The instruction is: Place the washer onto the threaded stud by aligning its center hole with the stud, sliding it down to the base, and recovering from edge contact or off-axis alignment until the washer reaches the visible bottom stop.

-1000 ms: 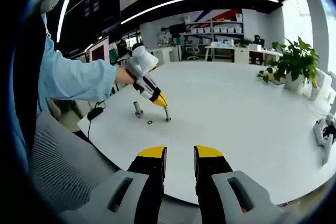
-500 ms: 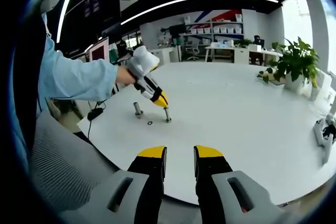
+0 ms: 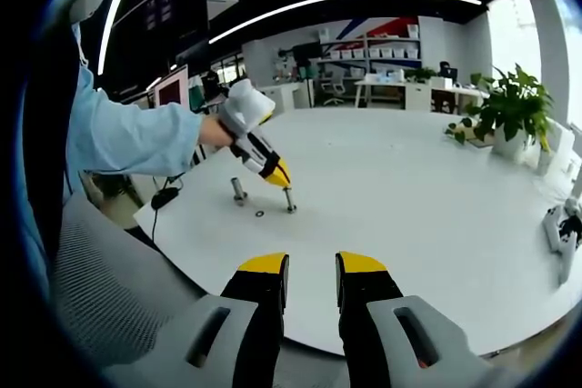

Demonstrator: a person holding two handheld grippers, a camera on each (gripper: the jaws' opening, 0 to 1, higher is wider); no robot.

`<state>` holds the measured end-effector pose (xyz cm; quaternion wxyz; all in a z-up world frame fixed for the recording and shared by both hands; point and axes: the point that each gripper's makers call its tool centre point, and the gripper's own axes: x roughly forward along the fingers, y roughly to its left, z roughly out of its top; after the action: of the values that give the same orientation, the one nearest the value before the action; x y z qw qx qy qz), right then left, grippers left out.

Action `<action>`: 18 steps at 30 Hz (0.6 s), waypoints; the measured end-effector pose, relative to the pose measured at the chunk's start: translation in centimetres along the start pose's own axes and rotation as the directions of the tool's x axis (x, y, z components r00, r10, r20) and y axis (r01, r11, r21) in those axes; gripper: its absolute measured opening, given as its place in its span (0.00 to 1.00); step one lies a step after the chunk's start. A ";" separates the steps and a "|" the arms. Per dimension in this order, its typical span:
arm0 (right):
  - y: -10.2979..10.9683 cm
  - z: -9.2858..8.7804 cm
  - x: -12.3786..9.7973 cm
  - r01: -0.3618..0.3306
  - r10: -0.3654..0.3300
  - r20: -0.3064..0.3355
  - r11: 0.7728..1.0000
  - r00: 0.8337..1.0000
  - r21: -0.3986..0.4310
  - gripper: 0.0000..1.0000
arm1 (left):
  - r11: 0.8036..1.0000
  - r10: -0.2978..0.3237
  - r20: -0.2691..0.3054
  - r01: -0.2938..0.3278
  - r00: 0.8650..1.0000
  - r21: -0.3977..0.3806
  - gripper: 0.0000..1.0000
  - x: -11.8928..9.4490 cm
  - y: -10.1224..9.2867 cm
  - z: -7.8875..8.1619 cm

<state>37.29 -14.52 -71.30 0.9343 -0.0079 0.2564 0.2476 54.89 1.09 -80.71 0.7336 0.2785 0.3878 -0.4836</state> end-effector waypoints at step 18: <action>0.2 0.1 0.1 -0.001 0.001 0.003 1.000 1.000 0.001 0.23 | 0.999 0.029 -0.018 -0.030 0.999 -0.039 0.04 -1.2 0.6 -2.6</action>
<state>37.32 -14.31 -71.22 0.9345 -0.0070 0.2551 0.2481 54.36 3.94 -81.07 0.7427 0.2738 0.3993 -0.4625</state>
